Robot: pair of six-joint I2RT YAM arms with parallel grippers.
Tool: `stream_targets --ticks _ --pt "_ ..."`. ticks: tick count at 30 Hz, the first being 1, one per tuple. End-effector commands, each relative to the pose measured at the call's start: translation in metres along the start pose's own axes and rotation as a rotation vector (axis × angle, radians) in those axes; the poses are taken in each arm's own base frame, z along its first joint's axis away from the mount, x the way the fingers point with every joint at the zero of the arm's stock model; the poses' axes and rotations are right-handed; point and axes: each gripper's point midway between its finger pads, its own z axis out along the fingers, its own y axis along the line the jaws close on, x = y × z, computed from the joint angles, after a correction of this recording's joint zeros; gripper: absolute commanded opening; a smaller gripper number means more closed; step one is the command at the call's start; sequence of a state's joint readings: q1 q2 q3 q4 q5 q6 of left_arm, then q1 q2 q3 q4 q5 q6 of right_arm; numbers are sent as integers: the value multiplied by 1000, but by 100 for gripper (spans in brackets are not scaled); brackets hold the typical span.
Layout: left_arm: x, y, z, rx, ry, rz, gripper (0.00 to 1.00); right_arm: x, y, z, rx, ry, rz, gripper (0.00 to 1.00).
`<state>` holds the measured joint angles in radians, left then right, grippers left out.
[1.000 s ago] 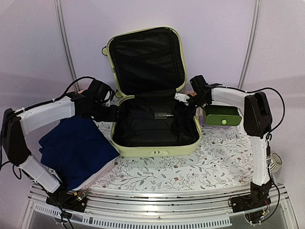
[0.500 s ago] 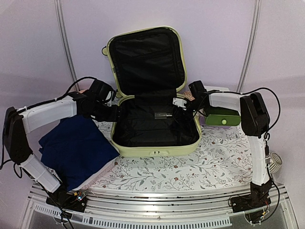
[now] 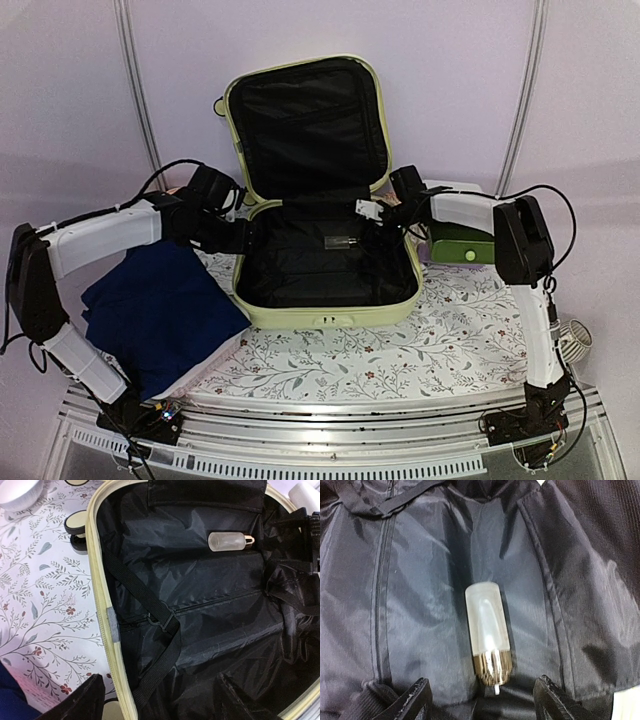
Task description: Open, take out, and arrange the luggage
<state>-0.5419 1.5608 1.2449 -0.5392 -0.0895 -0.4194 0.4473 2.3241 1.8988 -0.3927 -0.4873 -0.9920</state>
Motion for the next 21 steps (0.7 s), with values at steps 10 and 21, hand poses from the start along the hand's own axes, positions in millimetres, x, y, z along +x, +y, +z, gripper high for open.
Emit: stream_targets --ticks 10,21 --pt "-3 2 9 -4 7 12 76 -21 7 38 -40 -51 -28 75" --pt "-1 3 7 -8 7 14 77 -5 -2 48 -2 37 -14 73"
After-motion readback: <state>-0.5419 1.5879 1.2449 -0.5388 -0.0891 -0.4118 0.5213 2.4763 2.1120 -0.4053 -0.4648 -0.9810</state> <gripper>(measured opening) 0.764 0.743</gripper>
